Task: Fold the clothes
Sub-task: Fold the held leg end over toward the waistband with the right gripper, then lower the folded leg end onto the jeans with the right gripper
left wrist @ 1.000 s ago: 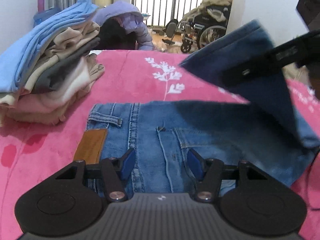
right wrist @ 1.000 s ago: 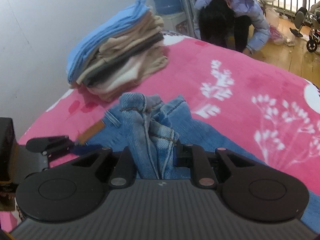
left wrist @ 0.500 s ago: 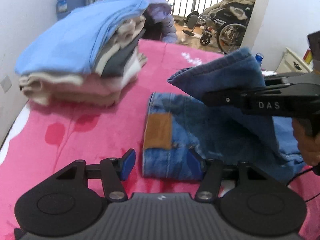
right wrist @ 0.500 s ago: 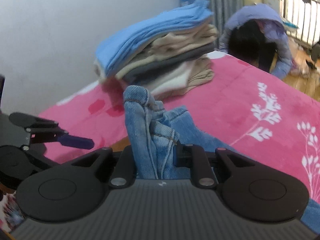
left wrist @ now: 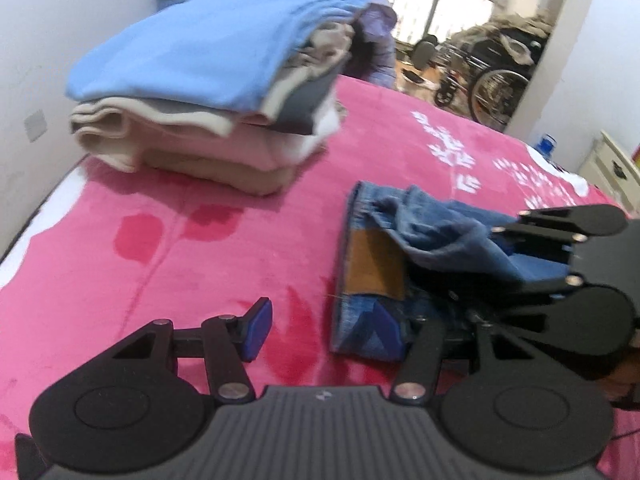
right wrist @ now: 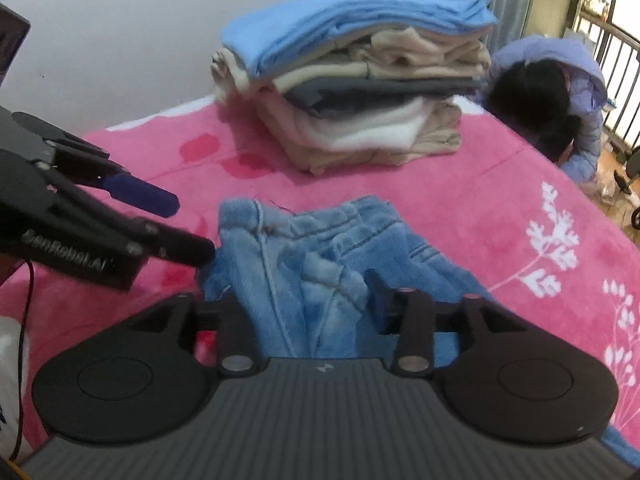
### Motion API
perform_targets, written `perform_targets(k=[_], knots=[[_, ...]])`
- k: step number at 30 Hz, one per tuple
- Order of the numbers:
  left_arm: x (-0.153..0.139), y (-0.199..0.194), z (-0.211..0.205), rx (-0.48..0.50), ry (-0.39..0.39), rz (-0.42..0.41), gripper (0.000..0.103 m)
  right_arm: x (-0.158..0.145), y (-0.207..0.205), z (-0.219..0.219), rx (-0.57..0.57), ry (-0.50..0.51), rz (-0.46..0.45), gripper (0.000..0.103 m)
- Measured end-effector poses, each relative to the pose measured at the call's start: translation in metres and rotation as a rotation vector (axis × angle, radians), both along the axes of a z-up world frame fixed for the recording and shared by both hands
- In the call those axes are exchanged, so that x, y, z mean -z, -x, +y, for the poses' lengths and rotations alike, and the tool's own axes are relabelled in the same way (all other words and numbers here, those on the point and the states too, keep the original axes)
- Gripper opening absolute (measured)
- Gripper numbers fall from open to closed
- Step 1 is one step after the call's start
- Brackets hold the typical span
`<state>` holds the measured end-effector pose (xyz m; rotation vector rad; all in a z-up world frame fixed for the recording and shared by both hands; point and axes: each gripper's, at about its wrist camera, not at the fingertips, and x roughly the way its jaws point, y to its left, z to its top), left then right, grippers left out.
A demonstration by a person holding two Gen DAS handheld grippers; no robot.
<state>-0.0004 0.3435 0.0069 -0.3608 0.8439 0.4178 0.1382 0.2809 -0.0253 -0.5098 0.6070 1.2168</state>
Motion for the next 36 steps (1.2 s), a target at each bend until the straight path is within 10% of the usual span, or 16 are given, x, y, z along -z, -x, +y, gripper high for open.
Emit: perform_targets(k=[10, 16, 28, 36], knots=[[-0.015, -0.003, 0.016, -0.088, -0.042, -0.027, 0.057, -0.019, 0.024, -0.025, -0.148, -0.113, -0.118, 0.086], [-0.023, 0.002, 0.011, -0.077, -0.031, -0.056, 0.057, -0.041, -0.010, -0.069, -0.241, -0.168, 0.145, 0.084], [-0.022, -0.002, -0.020, 0.119, 0.151, -0.109, 0.056, -0.019, -0.044, -0.057, -0.167, -0.118, 0.310, 0.055], [-0.003, -0.002, -0.012, 0.096, 0.220, -0.093, 0.031, -0.001, -0.043, -0.039, -0.157, -0.118, 0.384, 0.007]])
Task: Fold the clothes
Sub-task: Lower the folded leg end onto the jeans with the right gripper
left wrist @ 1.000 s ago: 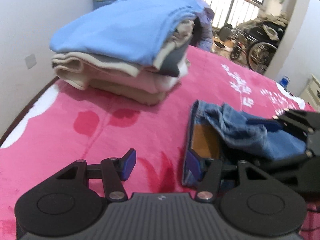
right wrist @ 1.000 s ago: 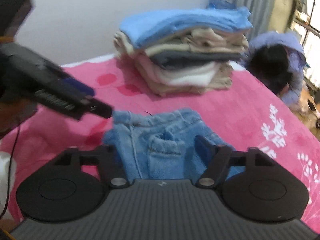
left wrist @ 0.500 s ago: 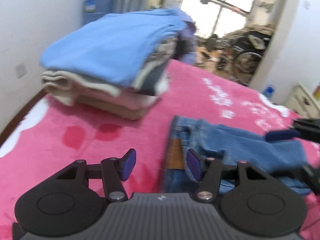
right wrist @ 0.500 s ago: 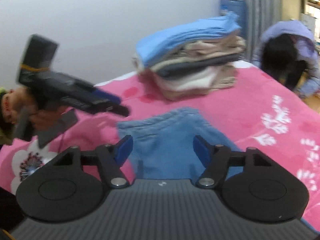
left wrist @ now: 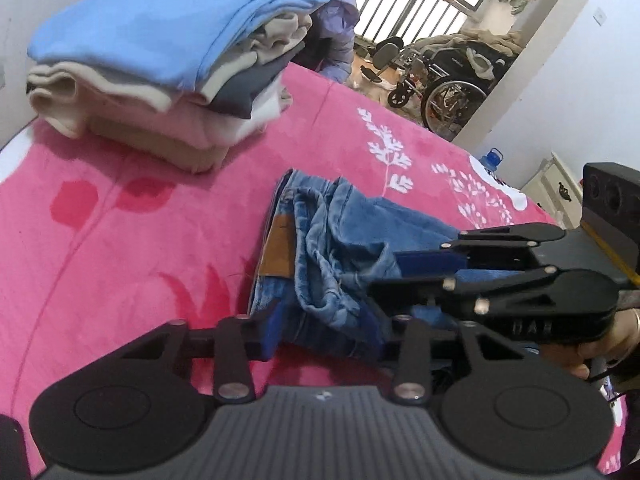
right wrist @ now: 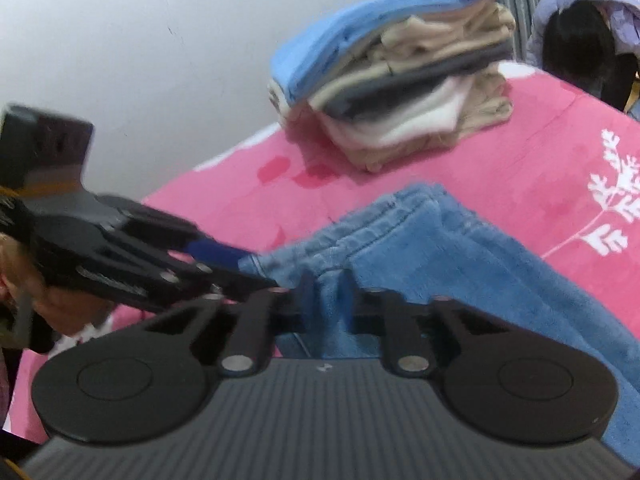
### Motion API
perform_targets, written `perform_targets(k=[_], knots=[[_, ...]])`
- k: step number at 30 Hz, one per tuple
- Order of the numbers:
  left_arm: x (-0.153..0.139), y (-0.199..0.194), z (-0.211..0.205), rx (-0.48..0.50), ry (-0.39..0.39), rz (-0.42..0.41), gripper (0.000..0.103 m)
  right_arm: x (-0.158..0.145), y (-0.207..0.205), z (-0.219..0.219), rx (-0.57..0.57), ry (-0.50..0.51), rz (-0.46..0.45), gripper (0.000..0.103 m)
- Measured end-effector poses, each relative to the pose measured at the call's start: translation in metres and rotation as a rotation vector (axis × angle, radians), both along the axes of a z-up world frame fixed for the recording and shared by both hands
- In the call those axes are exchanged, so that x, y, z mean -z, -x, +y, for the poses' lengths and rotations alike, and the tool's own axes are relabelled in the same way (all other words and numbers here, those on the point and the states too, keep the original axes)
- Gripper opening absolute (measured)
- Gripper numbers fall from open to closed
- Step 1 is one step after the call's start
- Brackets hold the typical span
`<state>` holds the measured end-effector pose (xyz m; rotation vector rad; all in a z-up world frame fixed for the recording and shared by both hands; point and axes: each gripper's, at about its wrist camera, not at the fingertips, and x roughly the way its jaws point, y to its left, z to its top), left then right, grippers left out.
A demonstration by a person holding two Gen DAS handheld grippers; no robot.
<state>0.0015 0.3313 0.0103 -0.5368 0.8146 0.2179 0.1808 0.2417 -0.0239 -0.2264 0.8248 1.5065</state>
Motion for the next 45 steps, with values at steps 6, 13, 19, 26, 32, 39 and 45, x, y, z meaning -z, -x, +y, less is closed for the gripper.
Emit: perform_targets(k=[6, 13, 19, 26, 32, 39, 45], knots=[[0.004, -0.002, 0.002, -0.019, -0.010, -0.047, 0.011, -0.016, -0.002, -0.008, 0.001, -0.061, -0.010, 0.003], [0.011, -0.005, 0.016, -0.058, 0.030, -0.079, 0.011, -0.035, 0.008, -0.005, -0.008, -0.139, -0.053, 0.003], [0.025, 0.004, 0.034, -0.105, 0.174, -0.103, 0.013, -0.019, 0.028, 0.003, -0.037, -0.097, -0.094, 0.004], [0.035, 0.020, 0.060, -0.220, 0.352, -0.144, 0.033, -0.002, 0.046, 0.014, -0.064, -0.046, -0.169, 0.011], [0.025, 0.018, 0.060, -0.193, 0.339, -0.158, 0.048, 0.002, 0.077, 0.018, -0.107, -0.077, -0.312, 0.053], [0.022, 0.004, 0.039, -0.135, 0.174, -0.101, 0.050, -0.001, 0.108, -0.008, -0.286, -0.121, -0.560, 0.079], [0.020, 0.002, 0.030, -0.097, 0.043, -0.070, 0.050, -0.029, 0.062, -0.029, -0.267, -0.125, -0.497, 0.078]])
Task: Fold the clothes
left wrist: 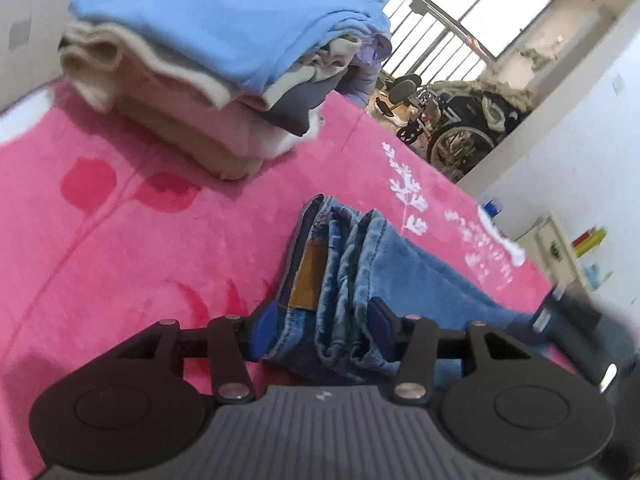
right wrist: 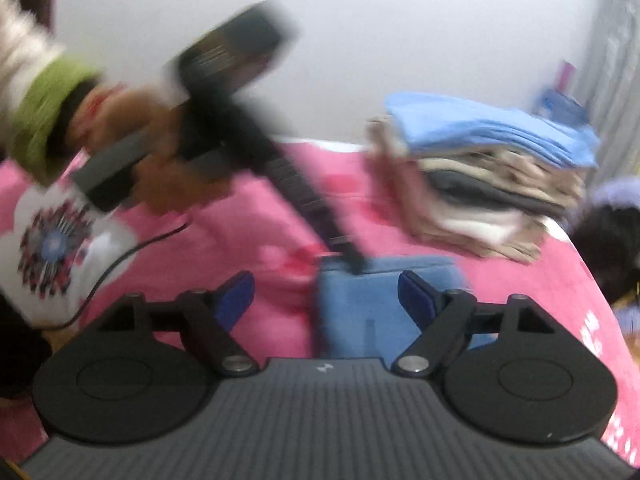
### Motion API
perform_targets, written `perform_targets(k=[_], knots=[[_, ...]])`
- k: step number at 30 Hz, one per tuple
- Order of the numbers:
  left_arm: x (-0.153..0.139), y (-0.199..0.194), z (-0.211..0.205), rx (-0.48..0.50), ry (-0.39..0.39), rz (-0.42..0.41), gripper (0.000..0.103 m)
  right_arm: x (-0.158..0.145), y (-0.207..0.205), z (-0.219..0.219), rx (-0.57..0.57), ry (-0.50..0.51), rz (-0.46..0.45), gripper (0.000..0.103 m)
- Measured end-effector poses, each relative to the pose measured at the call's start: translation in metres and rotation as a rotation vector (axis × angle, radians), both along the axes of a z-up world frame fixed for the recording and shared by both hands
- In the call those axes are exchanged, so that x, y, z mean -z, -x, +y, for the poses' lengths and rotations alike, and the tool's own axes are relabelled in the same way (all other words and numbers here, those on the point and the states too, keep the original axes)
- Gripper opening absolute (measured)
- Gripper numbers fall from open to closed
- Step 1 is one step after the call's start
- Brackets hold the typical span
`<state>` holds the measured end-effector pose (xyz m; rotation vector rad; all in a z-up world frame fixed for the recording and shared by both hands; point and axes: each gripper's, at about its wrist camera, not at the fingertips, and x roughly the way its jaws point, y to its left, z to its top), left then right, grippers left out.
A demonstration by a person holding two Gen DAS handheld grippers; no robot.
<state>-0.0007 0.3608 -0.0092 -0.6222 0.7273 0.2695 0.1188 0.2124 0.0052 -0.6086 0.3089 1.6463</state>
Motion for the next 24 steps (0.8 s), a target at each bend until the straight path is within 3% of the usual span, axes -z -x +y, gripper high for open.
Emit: perform_targets(k=[2, 3, 6, 10, 12, 13, 15, 19, 22, 24], knots=[[-0.002, -0.002, -0.008, 0.021, -0.075, 0.018, 0.050, -0.004, -0.031, 0.009, 0.090, 0.006, 0.053, 0.074], [-0.003, -0.003, -0.012, 0.031, -0.113, 0.028, 0.050, -0.003, -0.048, 0.016, 0.145, 0.018, 0.089, 0.060], [-0.004, -0.004, -0.018, 0.039, -0.159, 0.042, 0.051, 0.006, -0.095, 0.036, 0.276, 0.077, 0.228, 0.039], [-0.005, -0.005, -0.022, 0.048, -0.199, 0.060, 0.051, 0.023, -0.115, 0.047, 0.279, 0.156, 0.308, 0.029], [-0.003, -0.006, -0.024, 0.051, -0.214, 0.069, 0.051, 0.030, -0.113, 0.044, 0.261, 0.194, 0.310, 0.007], [-0.003, -0.007, -0.024, 0.052, -0.216, 0.071, 0.051, 0.033, -0.111, 0.042, 0.254, 0.211, 0.300, 0.003], [-0.002, -0.007, -0.023, 0.049, -0.211, 0.073, 0.052, 0.035, -0.108, 0.034, 0.255, 0.202, 0.281, 0.002], [0.000, -0.008, -0.021, 0.044, -0.202, 0.076, 0.052, 0.053, -0.128, 0.038, 0.367, 0.256, 0.325, 0.000], [-0.001, -0.009, -0.022, 0.045, -0.212, 0.080, 0.052, 0.045, -0.143, 0.031, 0.406, 0.194, 0.440, 0.005], [-0.001, -0.009, -0.024, 0.050, -0.223, 0.083, 0.052, 0.035, -0.144, 0.032, 0.370, 0.152, 0.490, 0.010]])
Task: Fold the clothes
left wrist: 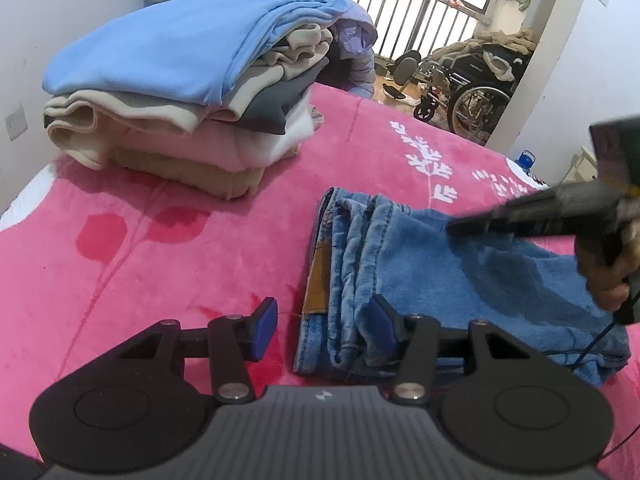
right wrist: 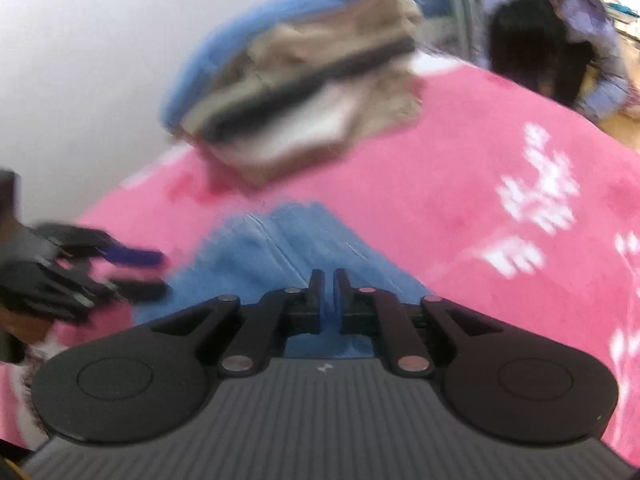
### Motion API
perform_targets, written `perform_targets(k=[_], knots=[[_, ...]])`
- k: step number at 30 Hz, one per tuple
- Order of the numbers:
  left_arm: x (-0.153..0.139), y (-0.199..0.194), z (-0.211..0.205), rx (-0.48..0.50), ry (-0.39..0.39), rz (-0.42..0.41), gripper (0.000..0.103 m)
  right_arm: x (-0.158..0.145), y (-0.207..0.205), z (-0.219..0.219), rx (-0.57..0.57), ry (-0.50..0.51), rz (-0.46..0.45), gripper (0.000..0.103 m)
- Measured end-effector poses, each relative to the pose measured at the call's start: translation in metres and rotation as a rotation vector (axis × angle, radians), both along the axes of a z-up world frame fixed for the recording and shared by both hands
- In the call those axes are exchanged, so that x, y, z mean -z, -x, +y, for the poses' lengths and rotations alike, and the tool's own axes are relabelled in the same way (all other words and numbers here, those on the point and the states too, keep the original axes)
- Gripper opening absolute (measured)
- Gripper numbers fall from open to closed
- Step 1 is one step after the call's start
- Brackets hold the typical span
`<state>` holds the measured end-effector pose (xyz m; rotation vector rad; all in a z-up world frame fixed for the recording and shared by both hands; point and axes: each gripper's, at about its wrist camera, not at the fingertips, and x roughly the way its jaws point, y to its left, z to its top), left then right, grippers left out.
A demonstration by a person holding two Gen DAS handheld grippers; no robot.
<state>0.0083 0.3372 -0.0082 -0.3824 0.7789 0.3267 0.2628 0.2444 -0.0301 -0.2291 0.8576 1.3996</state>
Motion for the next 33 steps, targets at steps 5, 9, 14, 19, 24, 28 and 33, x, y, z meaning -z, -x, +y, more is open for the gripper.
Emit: perform_targets(k=[5, 9, 14, 19, 24, 28, 33], knots=[[-0.001, 0.001, -0.002, 0.007, -0.011, -0.001, 0.052, -0.002, 0.012, 0.031, -0.144, -0.010, 0.020, 0.040], [0.001, 0.003, -0.001, 0.021, -0.014, -0.020, 0.052, 0.008, 0.012, 0.059, -0.249, 0.034, -0.034, 0.050], [0.004, 0.006, 0.005, 0.039, 0.008, -0.044, 0.052, 0.020, -0.001, 0.082, -0.355, 0.079, 0.044, 0.050], [0.005, 0.005, 0.005, 0.074, -0.017, -0.053, 0.052, 0.029, -0.008, 0.097, -0.423, 0.145, 0.129, 0.050], [0.005, 0.004, 0.005, 0.078, -0.024, -0.059, 0.052, 0.026, -0.003, 0.094, -0.444, 0.151, 0.086, 0.030], [0.002, 0.002, 0.003, 0.070, -0.035, -0.065, 0.051, 0.015, 0.001, 0.077, -0.415, 0.085, 0.013, 0.013], [0.000, -0.006, 0.007, 0.062, -0.020, -0.072, 0.049, 0.003, -0.002, 0.064, -0.362, 0.017, -0.024, 0.008]])
